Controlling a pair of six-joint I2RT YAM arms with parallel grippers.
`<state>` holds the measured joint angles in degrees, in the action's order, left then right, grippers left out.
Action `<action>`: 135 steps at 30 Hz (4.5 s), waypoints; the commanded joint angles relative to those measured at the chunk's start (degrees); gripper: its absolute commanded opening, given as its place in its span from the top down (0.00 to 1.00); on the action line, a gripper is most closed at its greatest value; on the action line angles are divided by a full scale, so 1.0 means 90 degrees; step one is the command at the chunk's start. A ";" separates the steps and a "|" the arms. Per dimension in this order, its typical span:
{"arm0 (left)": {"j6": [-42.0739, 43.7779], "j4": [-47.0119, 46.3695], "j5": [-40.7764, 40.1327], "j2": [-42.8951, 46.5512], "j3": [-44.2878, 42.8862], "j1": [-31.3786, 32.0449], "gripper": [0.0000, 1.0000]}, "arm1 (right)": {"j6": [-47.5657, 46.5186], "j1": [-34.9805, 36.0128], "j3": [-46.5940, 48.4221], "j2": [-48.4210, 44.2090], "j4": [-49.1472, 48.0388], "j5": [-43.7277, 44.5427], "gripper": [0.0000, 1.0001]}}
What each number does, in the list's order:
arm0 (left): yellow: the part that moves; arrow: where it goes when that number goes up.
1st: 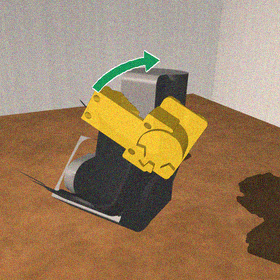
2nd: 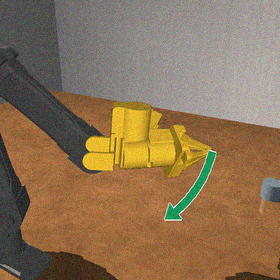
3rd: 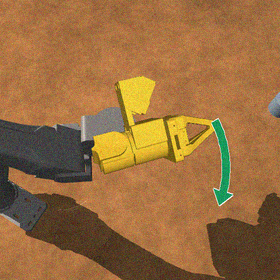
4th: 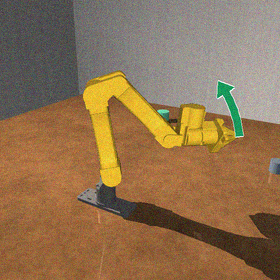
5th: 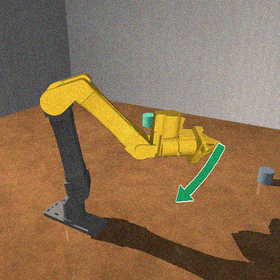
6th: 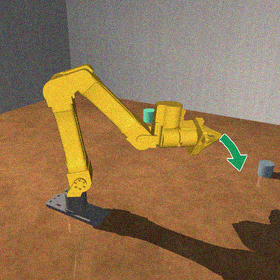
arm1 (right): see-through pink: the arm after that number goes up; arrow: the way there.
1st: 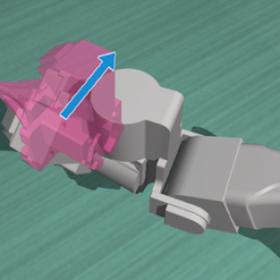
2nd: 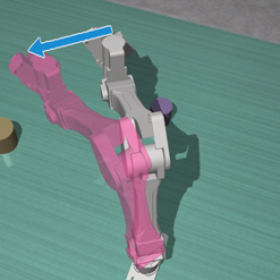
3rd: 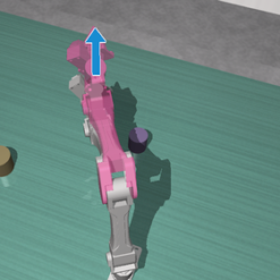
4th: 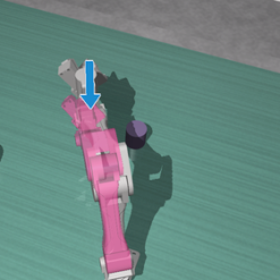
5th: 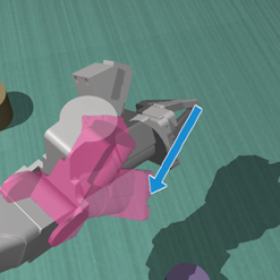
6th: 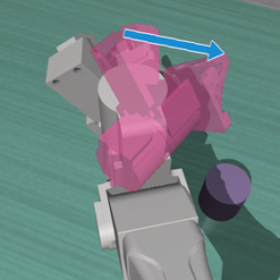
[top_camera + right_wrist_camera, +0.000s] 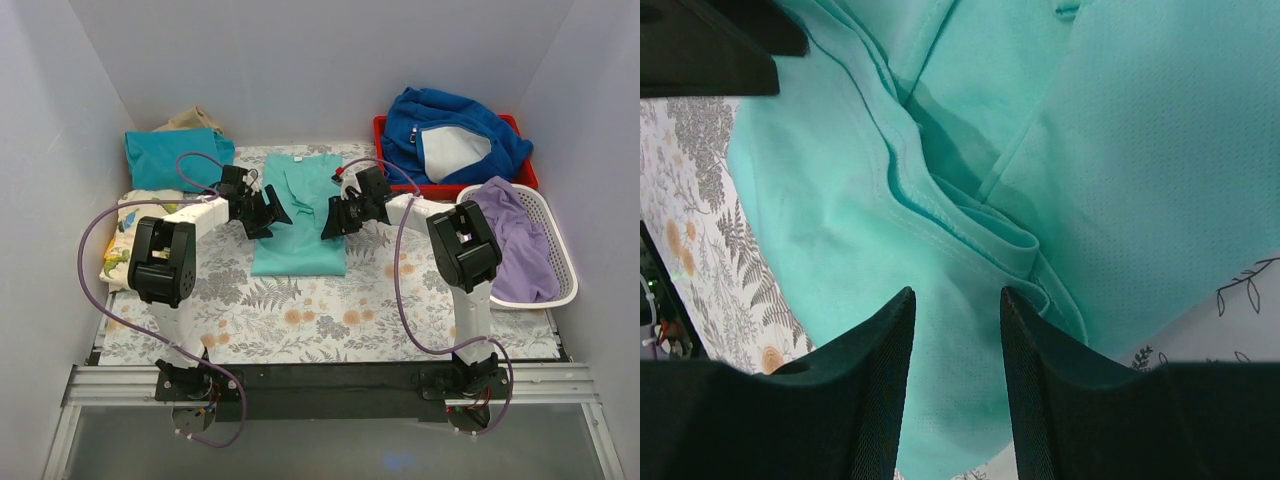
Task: Fold and stack the t-shirts
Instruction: Fold the tshirt
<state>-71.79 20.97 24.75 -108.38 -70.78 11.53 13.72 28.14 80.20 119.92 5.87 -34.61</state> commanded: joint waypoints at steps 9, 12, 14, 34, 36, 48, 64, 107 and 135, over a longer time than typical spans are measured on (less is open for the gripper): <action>0.0408 -0.0045 -0.1469 -0.0263 -0.0329 0.0008 0.29 | -0.0215 -0.0129 0.0366 0.0299 -0.0086 0.0330 0.54; 0.0428 -0.0142 -0.1927 -0.0204 -0.0231 0.0008 0.29 | -0.0313 -0.0158 0.0405 0.0299 -0.0086 0.0398 0.54; 0.0437 -0.0143 -0.2241 -0.0146 -0.0221 0.0008 0.29 | -0.0381 -0.0177 0.0424 0.0270 -0.0086 0.0447 0.54; 0.0106 0.0287 -0.2409 0.2402 0.0822 0.0008 0.13 | -0.0597 -0.0431 -0.1010 -0.1692 -0.0144 0.1044 0.46; -0.0060 0.0141 -0.2331 0.2733 0.1454 0.0008 0.06 | -0.0393 -0.0558 -0.1312 -0.1762 -0.0144 0.0663 0.44; -0.0100 -0.0182 -0.2662 0.2267 0.1421 -0.0002 0.05 | -0.0118 -0.0637 -0.2066 -0.2094 -0.0476 -0.0129 0.42; 0.0242 0.0079 -0.3052 0.0090 -0.0933 -0.0041 0.04 | 0.0068 -0.0607 -0.2271 -0.2055 -0.0828 -0.0393 0.42; 0.0281 -0.0182 -0.2467 0.0196 -0.1031 -0.0060 0.02 | 0.1346 0.0183 -0.1150 -0.1207 -0.2711 -0.2003 0.41; 0.0076 -0.0348 -0.2174 0.0157 -0.1490 -0.0109 0.02 | 0.1933 0.1385 0.0670 0.2037 -0.3172 -0.0393 0.38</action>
<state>-71.35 18.87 6.24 -109.51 -81.01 11.09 34.02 40.23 88.99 137.34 -27.59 -44.64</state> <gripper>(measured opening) 0.981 0.618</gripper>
